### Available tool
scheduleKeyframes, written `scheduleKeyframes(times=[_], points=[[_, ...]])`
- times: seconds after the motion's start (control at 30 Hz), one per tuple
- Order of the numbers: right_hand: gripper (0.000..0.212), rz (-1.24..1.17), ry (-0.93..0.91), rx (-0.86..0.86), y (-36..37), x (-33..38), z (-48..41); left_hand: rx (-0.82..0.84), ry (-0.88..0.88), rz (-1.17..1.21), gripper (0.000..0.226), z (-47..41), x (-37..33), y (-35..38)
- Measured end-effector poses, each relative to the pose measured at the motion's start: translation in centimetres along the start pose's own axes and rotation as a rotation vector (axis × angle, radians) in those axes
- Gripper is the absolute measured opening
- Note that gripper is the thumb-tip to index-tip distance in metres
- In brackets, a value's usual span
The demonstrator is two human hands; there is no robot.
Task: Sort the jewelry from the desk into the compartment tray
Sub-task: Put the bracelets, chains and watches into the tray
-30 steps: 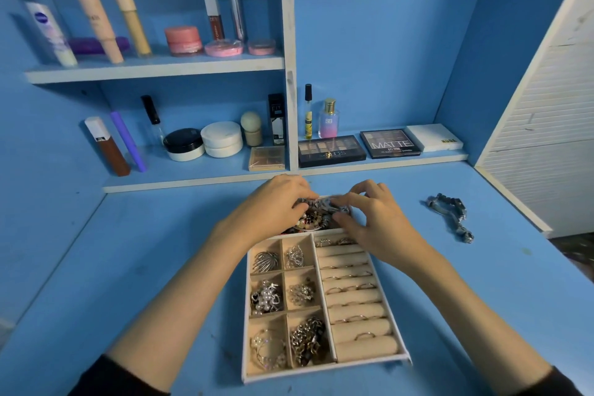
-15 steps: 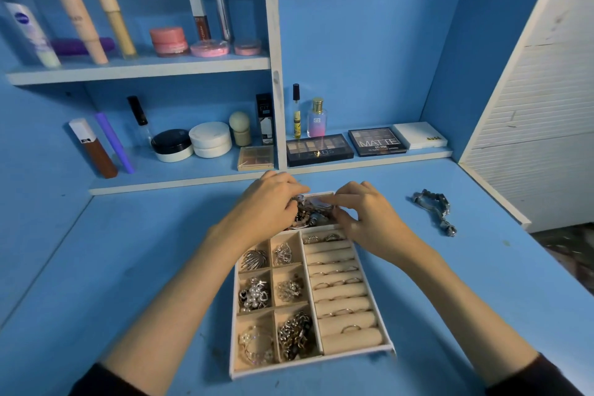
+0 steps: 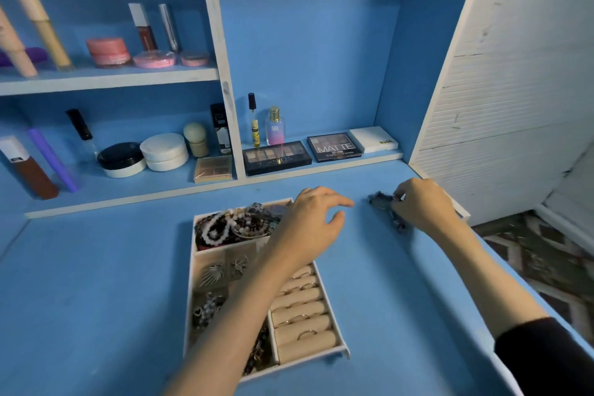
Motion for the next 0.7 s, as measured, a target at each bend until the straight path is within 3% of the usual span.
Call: scheduleKeyframes(times=[0.23, 0.4, 0.53, 0.6, 0.7], points=[[0.012, -0.478, -0.264, -0.073, -2.1, 4.4, 3.4, -0.136, -0.028, 0.104, 0.037, 1.1, 0.3, -1.7], [0.019, -0.744, -0.384, -0.021, -3.9, 9.5, 6.4, -0.257, -0.134, 0.322, 0.05, 3.3, 1.6, -4.0], [0.014, -1.034, -0.332, 0.133, -2.8, 12.6, 7.6, -0.351, -0.196, 0.49, 0.053, 5.0, 2.4, -5.1], [0.016, -1.185, -0.297, 0.173, -2.3, 13.8, 8.3, -0.408, -0.217, 0.469, 0.049, 5.5, 3.0, -5.4], [0.021, -1.378, -0.289, 0.253, -1.7, 15.0, 9.0, -0.45, -0.24, 0.402, 0.024, 6.2, 3.8, -5.8]])
Point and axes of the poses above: each hand's wrist, its own z-axis away from the middle knuckle, its own y-axis out of the palm, x = y × z, the point moved 2 cm from there along -z, towards the middle knuckle, and after that the axes turned 7 degrees about y, right-handed, at the moved point
